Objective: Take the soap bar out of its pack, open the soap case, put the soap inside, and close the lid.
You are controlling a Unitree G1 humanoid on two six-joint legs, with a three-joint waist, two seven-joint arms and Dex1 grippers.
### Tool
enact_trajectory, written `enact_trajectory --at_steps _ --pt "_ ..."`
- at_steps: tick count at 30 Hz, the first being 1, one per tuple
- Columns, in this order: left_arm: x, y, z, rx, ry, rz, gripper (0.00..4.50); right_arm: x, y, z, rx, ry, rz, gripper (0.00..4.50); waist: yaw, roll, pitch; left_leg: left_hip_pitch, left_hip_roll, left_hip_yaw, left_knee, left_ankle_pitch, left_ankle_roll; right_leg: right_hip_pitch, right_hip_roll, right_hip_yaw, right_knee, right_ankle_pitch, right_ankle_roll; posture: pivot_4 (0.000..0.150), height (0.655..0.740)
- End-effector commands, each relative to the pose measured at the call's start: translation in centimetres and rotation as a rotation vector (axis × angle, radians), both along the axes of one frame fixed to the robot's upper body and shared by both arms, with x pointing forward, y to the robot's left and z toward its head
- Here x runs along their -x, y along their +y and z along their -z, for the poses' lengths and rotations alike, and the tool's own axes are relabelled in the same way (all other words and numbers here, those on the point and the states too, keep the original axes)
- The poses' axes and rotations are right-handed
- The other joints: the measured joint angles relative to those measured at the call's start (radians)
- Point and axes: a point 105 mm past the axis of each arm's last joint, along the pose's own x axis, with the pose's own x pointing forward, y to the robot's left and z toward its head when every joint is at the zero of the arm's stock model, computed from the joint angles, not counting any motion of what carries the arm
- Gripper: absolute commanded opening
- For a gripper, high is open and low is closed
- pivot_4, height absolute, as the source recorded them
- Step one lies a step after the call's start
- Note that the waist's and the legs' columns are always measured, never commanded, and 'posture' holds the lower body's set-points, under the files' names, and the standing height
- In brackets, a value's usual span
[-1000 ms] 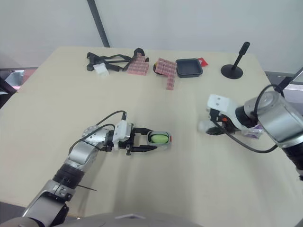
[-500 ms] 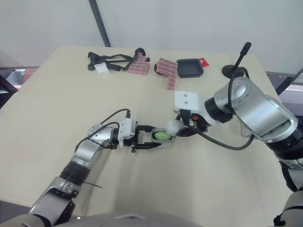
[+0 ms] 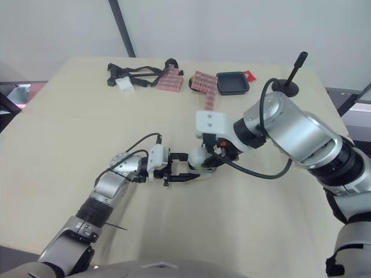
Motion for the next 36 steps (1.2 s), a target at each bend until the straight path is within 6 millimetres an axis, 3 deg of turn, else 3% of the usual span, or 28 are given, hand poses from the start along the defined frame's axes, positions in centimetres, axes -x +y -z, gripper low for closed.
enact_trajectory --at_steps 1,36 --pt "-0.1 0.0 -0.1 -0.007 -0.019 -0.005 1.90 0.2 -0.1 -0.2 0.014 -0.015 -0.005 1.93 0.000 0.000 0.000 0.000 0.000 0.000 0.000 0.000 0.000 0.000 0.000 0.000 0.000 0.000 0.000 0.150 0.7400" --pt "-0.5 0.2 0.0 -0.005 -0.008 -0.030 1.90 0.6 1.1 2.1 0.084 -0.010 -0.026 1.93 -0.005 -0.001 -0.001 0.009 0.000 0.000 -0.004 0.000 -0.003 0.014 0.000 0.000 -0.003 0.000 0.000 0.150 0.7400"
